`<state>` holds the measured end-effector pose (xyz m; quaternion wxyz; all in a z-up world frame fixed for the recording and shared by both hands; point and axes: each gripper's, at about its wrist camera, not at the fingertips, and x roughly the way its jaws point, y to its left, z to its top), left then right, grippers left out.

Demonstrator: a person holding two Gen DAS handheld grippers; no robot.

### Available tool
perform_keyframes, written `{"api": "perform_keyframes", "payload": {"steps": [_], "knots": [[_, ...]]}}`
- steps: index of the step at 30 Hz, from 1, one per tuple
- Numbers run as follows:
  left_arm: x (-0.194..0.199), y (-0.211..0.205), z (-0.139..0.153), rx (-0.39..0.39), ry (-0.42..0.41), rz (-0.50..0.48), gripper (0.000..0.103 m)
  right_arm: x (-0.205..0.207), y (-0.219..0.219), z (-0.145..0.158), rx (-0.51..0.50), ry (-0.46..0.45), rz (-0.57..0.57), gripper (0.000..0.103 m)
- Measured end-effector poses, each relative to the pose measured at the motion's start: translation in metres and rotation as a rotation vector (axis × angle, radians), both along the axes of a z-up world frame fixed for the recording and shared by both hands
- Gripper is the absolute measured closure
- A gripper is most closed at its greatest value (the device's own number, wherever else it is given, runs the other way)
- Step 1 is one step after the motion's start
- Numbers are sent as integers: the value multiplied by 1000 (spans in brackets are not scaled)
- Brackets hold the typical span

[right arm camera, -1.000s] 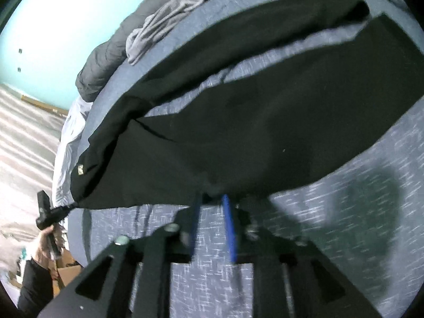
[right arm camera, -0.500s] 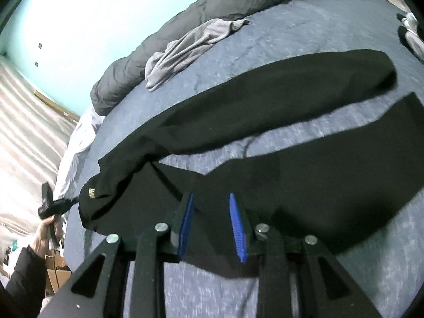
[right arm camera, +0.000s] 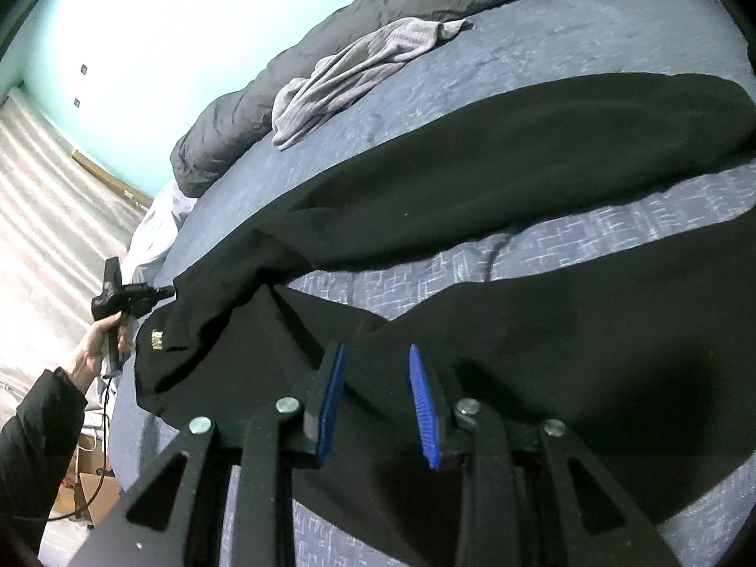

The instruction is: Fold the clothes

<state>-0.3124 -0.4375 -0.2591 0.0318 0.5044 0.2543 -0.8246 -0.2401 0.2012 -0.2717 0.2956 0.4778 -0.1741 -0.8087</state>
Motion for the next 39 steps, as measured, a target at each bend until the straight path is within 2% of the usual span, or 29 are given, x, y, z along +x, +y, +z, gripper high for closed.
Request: {"api": "perform_keyframes", "payload": {"steps": [10, 13, 15, 21, 25, 27, 29, 31, 39], "knots": [[-27, 0, -9, 4, -27, -87, 97, -4, 1, -8, -34, 0, -20, 75], [-31, 2, -5, -6, -22, -106, 103, -2, 0, -10, -50, -3, -23, 75], [-34, 3, -2, -18, -19, -116, 103, 0, -1, -12, -62, -2, -26, 75], [-32, -9, 5, -34, -34, -67, 103, 4, 0, -21, -99, -11, -51, 75], [-28, -13, -3, -18, -66, -72, 102, 6, -1, -30, -113, -23, -61, 75], [-26, -13, -8, -13, -74, -74, 97, 7, -1, -32, -116, -22, -60, 75], [-25, -12, -15, 16, -78, -77, 74, 8, -1, -34, -127, -19, -60, 75], [-23, -8, -21, 31, -82, -94, 66, 10, -2, -36, -135, -19, -59, 75], [-27, 0, -21, 12, -43, -98, 66, 11, -6, -40, -138, -15, -43, 75]]}}
